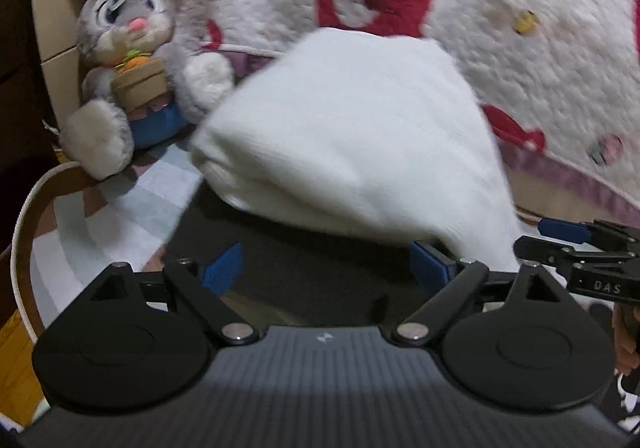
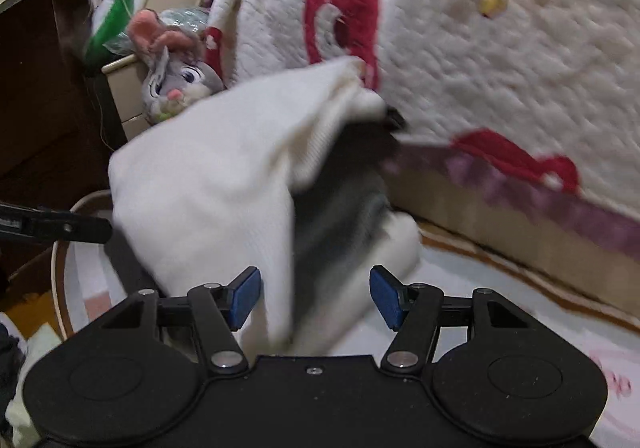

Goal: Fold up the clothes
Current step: 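Lower the garment onto the clothes stack and open both tools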

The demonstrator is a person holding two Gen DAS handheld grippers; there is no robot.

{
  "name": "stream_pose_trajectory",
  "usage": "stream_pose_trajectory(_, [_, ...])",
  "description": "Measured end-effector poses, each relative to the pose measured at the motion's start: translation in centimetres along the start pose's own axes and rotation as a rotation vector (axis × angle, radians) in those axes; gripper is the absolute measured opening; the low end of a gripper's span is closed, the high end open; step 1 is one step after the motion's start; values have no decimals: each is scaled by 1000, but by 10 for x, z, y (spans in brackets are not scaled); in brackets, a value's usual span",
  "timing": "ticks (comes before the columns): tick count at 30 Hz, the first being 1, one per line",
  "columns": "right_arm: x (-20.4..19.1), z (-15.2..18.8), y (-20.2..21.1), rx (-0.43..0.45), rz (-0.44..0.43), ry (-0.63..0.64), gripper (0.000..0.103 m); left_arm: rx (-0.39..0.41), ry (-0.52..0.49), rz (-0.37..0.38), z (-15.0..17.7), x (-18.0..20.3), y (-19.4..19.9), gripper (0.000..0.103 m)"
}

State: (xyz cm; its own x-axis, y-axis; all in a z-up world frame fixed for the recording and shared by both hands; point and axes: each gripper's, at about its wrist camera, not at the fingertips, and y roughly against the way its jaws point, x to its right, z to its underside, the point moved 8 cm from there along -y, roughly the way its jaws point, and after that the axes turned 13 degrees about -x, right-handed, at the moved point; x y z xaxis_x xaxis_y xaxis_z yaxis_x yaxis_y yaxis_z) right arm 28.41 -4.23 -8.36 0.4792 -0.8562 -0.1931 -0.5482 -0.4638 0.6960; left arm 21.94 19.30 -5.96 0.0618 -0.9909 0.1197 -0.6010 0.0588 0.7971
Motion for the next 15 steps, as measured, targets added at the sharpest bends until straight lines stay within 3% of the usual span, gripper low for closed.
stream_pose_trajectory(4, [17, 32, 38, 62, -45, -85, 66, -39, -6, -41, 29, 31, 5, 94])
stream_pose_trajectory(9, [19, 60, 80, 84, -113, -82, 68, -18, -43, -129, 51, 77, 25, 96])
stream_pose_trajectory(15, [26, 92, 122, 82, -79, -56, 71, -6, 1, -175, 70, 128, 48, 103])
